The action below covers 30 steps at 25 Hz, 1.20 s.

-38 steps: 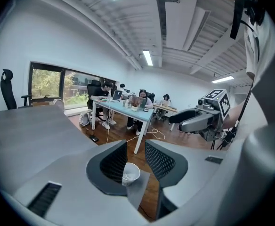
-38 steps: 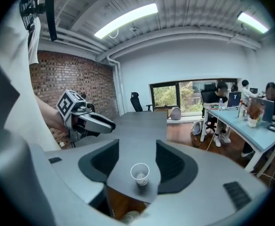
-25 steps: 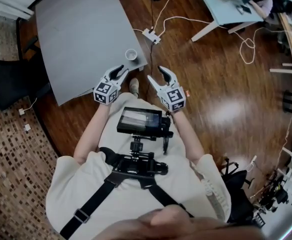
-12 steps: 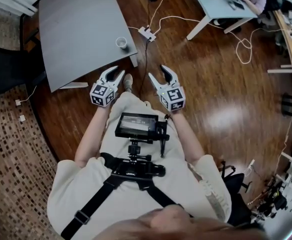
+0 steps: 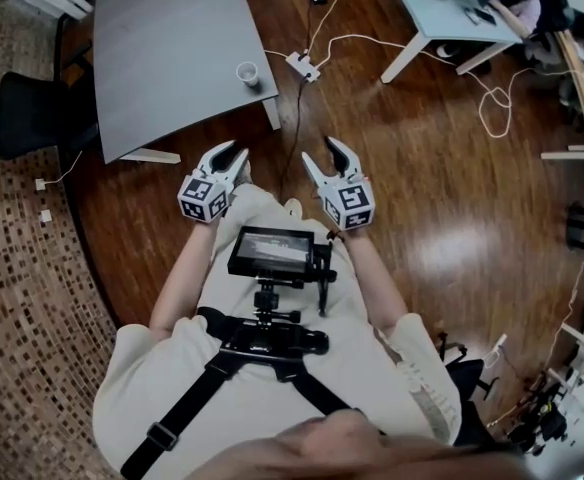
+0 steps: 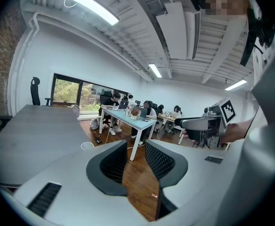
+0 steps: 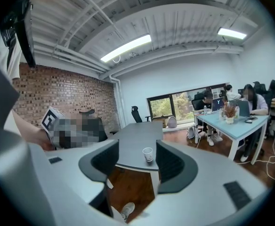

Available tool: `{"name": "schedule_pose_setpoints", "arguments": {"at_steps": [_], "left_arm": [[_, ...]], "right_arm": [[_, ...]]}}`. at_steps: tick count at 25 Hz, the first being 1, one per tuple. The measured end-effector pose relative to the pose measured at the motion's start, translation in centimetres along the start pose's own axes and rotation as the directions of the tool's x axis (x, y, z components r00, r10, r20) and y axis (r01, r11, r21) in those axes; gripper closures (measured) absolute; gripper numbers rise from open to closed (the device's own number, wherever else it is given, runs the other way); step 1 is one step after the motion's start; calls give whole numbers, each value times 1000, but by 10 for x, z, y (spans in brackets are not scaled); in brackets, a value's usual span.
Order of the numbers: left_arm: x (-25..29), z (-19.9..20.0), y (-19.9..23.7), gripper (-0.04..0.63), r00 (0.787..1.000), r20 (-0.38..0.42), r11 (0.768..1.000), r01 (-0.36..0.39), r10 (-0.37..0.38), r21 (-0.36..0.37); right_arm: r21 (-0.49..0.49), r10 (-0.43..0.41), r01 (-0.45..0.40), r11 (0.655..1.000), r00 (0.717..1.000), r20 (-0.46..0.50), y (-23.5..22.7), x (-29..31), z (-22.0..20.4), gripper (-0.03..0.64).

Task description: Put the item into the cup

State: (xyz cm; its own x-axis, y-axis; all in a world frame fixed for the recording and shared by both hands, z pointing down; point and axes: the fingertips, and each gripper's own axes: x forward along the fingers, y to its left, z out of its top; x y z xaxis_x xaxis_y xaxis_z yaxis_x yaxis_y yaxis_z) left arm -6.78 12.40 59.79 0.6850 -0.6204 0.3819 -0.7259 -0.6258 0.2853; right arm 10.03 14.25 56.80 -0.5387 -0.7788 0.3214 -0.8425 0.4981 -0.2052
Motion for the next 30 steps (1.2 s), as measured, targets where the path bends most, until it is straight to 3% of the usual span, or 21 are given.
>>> {"name": "schedule_pose_setpoints", "arguments": {"at_steps": [6,17,25,30], "left_arm": [[-13,2,10,476,1000,0,999,-25,25,-24],[-21,-3,36,476,1000,-23,1000,-1,1,-19],[-22,-23,40,476,997,-73,1000,-17,16,-5],[-18,-40,42,476,996,-86,999,-37,34,-36]], "right_arm": [[15,17,-17,1000,1000,-5,14,0,-1,354],[-34,6,-6,999,1000,-10,37,15,-9,354],[-42,-34,32,999,999,-27,33,18,-24,354],[-34,-39,38,999,998,-42,31,20,-39,356]]}}
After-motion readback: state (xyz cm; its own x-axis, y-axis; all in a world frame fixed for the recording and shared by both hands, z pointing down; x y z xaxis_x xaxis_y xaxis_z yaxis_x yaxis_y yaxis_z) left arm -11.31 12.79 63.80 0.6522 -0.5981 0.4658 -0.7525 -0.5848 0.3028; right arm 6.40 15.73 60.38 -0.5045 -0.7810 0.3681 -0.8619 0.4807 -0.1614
